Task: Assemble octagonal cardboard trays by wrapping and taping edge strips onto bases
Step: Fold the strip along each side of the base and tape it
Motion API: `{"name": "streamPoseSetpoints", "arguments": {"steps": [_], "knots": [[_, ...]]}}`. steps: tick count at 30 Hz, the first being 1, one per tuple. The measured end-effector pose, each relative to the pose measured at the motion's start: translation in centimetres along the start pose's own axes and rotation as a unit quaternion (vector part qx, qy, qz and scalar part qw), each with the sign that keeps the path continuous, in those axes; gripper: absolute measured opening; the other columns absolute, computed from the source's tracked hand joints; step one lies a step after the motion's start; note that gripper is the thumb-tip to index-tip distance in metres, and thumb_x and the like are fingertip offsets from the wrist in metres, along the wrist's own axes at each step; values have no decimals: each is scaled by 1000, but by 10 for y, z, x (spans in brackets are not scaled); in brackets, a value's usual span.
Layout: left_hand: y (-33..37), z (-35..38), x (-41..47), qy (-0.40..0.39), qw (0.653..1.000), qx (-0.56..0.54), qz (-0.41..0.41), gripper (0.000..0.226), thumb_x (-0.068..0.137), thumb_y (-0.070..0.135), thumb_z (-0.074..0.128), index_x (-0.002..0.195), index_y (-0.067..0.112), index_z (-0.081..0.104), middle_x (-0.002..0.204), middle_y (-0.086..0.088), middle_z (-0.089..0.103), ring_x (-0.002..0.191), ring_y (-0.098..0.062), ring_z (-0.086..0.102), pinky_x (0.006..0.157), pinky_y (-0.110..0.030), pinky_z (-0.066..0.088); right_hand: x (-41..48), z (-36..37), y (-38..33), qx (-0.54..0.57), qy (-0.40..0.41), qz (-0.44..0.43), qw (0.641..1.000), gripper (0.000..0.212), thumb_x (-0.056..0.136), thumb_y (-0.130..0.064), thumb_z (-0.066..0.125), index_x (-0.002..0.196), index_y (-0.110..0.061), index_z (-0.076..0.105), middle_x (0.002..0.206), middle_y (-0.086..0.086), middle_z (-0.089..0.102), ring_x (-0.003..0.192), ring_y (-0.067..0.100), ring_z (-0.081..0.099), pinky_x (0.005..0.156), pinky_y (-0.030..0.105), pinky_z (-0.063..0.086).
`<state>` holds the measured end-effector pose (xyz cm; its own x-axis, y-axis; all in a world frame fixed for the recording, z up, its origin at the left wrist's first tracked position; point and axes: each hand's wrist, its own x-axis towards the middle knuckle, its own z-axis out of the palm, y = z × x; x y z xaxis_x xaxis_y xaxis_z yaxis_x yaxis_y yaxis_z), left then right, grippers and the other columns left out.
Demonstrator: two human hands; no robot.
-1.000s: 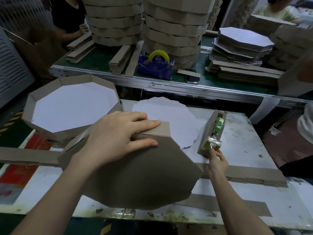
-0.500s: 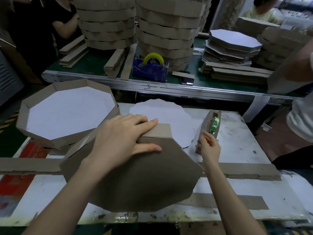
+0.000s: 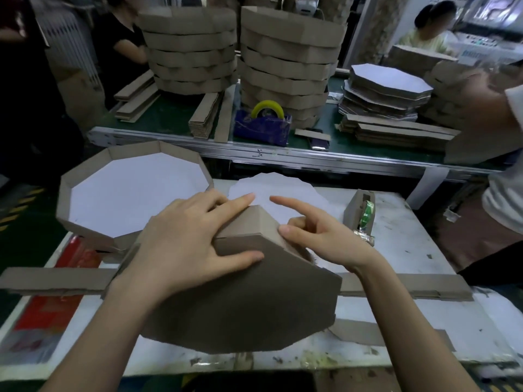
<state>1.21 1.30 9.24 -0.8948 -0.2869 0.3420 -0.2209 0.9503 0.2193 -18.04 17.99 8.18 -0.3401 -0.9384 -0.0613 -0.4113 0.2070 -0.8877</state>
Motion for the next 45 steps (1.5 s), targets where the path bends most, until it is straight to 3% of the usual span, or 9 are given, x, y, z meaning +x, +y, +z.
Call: {"name": "streamPoseSetpoints", "arguments": {"steps": [2, 6, 12, 15, 18, 25, 29, 37, 45], "knots": [[7, 0, 4, -19, 999, 0, 32, 87, 72, 90, 30, 148, 49, 22, 119, 14, 50, 100, -9, 51, 74, -24, 42, 2, 5, -9, 8, 26, -21, 999, 59, 88, -43, 61, 144, -33, 45, 62, -10, 57, 62, 3, 52, 61, 16, 42], [10, -2, 8, -32, 998, -32, 32, 87, 67, 86, 32, 143, 44, 40, 118, 12, 52, 102, -10, 50, 78, -26, 42, -2, 5, -28, 15, 91, -19, 996, 56, 81, -43, 67, 134, -32, 55, 61, -5, 57, 58, 7, 50, 59, 19, 41], [8, 2, -2, 82, 987, -133, 40, 73, 77, 77, 43, 136, 36, 53, 111, 11, 56, 94, -7, 53, 70, -27, 49, -16, -9, -58, -96, 92, -45, 990, 50, 85, -43, 68, 133, -31, 59, 71, -4, 69, 62, 3, 60, 60, 12, 44], [2, 16, -10, 83, 978, -190, 11, 72, 76, 74, 49, 137, 37, 51, 114, 13, 53, 98, -3, 49, 75, -28, 49, -17, -16, -62, -174, 97, -9, 980, 54, 81, -51, 70, 132, -36, 59, 76, -4, 72, 66, 6, 65, 64, 17, 49], [-7, 30, -19, 65, 971, -231, -18, 72, 74, 74, 49, 138, 41, 46, 114, 19, 47, 100, -4, 48, 79, -33, 50, -14, -8, -58, -176, 84, 9, 981, 52, 85, -41, 73, 134, -29, 59, 77, -4, 72, 71, 14, 67, 68, 20, 52], [-13, 31, -22, 57, 975, -213, -7, 70, 82, 74, 47, 143, 42, 37, 131, 11, 45, 112, 2, 39, 86, -26, 38, -5, 12, -51, -120, 99, -19, 988, 47, 87, -27, 74, 132, -27, 60, 81, 2, 71, 69, 14, 64, 63, 16, 48], [-7, 24, -20, 58, 981, -183, 18, 62, 85, 70, 46, 138, 38, 49, 127, 10, 51, 113, 1, 40, 90, -21, 35, -4, 17, -52, -114, 99, -46, 987, 52, 87, -22, 75, 135, -28, 57, 79, 7, 70, 62, 18, 60, 59, 18, 48], [6, 22, -10, 62, 987, -127, 80, 49, 89, 60, 45, 126, 34, 64, 128, 5, 62, 117, -19, 54, 93, -41, 45, -11, 14, -43, -84, 97, -41, 991, 69, 90, -25, 72, 150, -35, 39, 71, -6, 66, 61, 4, 53, 60, 16, 44], [0, 28, -10, 69, 986, -124, 87, 50, 94, 54, 43, 134, 28, 58, 133, 1, 57, 122, -20, 51, 96, -37, 43, -4, 9, -40, -95, 128, -44, 986, 67, 91, -21, 72, 145, -44, 41, 87, 1, 75, 81, 36, 62, 69, 21, 47]]}}
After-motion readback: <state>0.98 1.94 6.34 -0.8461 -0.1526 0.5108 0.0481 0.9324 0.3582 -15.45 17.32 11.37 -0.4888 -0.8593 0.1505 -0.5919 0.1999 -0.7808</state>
